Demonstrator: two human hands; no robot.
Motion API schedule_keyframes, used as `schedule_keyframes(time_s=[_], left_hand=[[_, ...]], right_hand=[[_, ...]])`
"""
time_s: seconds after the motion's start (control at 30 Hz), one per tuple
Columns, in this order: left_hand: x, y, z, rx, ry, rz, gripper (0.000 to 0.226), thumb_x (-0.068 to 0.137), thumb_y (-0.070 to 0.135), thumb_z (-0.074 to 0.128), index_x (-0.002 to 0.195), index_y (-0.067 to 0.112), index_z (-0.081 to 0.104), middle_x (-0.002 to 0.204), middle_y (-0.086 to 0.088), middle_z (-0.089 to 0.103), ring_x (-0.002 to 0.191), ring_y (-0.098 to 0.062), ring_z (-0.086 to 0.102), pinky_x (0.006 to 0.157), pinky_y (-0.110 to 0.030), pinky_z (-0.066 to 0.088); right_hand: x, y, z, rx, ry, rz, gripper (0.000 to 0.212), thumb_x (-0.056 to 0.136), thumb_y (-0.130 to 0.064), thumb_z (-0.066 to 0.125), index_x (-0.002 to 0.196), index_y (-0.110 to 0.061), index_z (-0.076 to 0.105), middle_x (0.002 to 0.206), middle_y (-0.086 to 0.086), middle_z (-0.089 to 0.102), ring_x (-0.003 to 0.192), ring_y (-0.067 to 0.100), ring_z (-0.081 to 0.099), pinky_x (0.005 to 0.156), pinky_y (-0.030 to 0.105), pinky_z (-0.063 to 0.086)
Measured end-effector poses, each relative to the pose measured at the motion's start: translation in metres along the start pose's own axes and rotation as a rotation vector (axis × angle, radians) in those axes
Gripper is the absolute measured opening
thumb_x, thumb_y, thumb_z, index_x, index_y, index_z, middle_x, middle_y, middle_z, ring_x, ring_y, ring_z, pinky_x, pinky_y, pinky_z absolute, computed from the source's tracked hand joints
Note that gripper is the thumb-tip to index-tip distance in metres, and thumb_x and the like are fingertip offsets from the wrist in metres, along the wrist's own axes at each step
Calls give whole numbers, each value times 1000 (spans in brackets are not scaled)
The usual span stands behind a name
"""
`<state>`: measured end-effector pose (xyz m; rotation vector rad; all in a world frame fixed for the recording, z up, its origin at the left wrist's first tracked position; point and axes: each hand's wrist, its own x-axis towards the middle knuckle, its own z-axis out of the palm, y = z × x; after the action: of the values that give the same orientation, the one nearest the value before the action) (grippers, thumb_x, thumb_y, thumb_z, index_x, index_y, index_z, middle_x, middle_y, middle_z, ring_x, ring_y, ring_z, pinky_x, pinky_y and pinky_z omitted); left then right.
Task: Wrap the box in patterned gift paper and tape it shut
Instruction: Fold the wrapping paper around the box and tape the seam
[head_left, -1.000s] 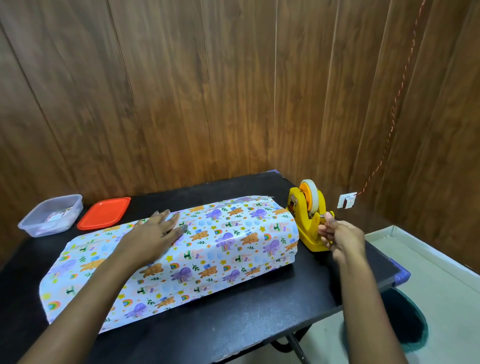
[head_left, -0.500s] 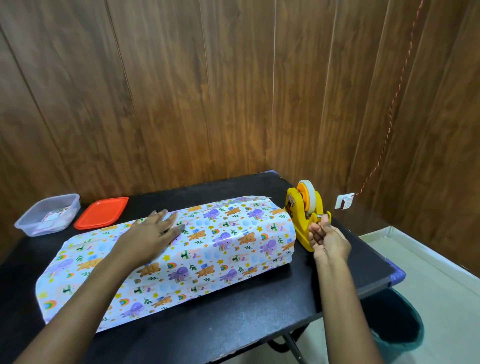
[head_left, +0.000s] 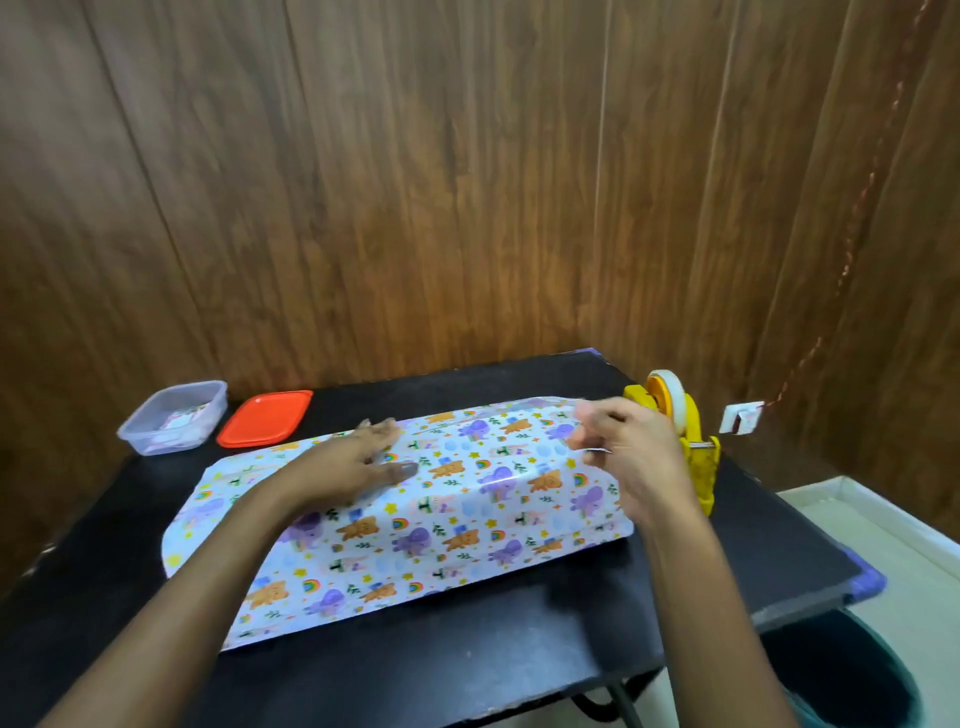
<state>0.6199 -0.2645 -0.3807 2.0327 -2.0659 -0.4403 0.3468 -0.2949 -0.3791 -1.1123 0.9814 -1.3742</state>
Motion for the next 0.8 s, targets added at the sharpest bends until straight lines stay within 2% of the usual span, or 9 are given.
schedule_keyframes(time_s=[0.07,0.13,0.3,0.33,0.4,0.53,0.67,0.8], left_hand=[[-1,-3,-1,-1,-8,15,71,90,49,50,148,17,24,156,10,12,144,-8,3,115,-26,10],[1,-2,0,-11,-2,23,72,90,49,50,148,16,25,156,9,12,144,-10,2,116,-27,10],[-2,-2,0,-7,10,30,72,91,49,49,148,14,24,157,6,12,145,-14,2,117,-29,10],[-3,-2,0,-10,9,30,72,91,50,48,148,14,23,157,6,11,145,-14,2,117,-30,10],[-4,-1,0,-24,13,26,71,91,50,49,148,16,24,157,8,12,145,-13,1,116,-29,11],[-5,1,-1,-14,10,22,71,91,50,48,148,16,24,157,9,12,145,-12,0,116,-30,11],[-6,1,-1,-11,6,15,69,91,50,47,148,16,26,157,8,11,145,-12,-1,118,-34,11],[-7,3,-2,-24,12,8,68,91,49,48,147,16,27,157,9,12,145,-12,0,116,-32,13]], right_hand=[[-3,-7,41,-143,-199,44,21,90,-4,58,68,-5,58,49,3,54,43,10,50,39,16,37],[1,-5,76,-286,-326,118,25,91,-1,54,67,-3,55,53,7,52,39,10,45,38,18,33],[35,14,134,-792,-415,270,38,95,-6,44,58,-4,51,48,5,54,34,13,41,42,22,34],[40,16,141,-857,-432,281,36,95,-9,45,60,-3,54,54,6,57,38,14,41,45,23,36],[46,18,150,-907,-449,294,32,97,-13,48,68,-3,57,66,8,58,47,15,40,51,25,36],[51,17,162,-1024,-397,318,42,97,-14,46,57,-3,52,59,5,53,45,13,39,48,23,35],[52,13,170,-1039,-402,364,36,94,-4,40,61,0,53,51,8,56,44,12,39,42,22,30],[53,1,176,-1136,-465,484,36,98,-12,40,65,-2,52,52,7,55,42,11,40,43,21,32]])
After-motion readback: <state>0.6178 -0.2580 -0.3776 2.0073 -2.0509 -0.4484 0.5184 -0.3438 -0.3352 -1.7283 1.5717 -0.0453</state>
